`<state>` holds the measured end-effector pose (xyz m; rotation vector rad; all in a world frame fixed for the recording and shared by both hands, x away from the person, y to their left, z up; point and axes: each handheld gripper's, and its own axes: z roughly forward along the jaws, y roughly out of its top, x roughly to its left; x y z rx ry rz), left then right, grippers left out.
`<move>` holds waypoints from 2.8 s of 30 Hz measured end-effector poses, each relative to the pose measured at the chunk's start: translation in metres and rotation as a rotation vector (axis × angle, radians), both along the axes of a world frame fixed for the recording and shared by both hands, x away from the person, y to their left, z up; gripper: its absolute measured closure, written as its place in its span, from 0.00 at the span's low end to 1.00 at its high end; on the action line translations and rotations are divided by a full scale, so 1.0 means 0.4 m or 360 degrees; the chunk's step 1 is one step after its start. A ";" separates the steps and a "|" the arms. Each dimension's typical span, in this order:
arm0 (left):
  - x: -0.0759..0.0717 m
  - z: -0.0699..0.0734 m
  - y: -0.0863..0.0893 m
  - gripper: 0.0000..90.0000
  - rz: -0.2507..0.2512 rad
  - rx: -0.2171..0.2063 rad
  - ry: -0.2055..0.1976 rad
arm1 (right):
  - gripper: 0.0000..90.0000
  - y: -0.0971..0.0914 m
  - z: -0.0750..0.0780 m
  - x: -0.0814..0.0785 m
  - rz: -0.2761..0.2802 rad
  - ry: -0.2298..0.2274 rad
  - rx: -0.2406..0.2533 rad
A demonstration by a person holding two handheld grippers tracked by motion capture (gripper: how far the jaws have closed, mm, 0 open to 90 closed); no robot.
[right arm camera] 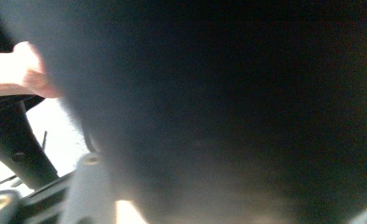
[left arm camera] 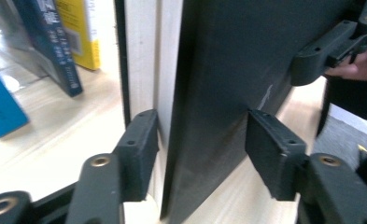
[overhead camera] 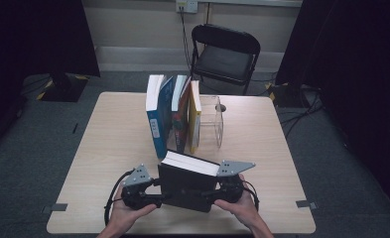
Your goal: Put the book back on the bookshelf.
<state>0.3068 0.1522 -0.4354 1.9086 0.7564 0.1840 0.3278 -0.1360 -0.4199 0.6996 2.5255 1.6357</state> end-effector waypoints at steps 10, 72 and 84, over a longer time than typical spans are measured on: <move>0.022 -0.004 -0.019 0.47 0.0036 0.0008 0.0005 | 0.59 -0.005 0.007 -0.017 -0.0058 -0.0098 -0.0090; 0.129 -0.167 0.173 0.00 0.0635 0.0532 0.0148 | 0.58 -0.179 0.059 0.071 -0.0675 -0.0180 -0.0049; 0.131 -0.167 0.172 0.00 0.0641 0.0534 0.0145 | 0.58 -0.158 0.056 0.136 -0.0792 -0.0189 -0.0053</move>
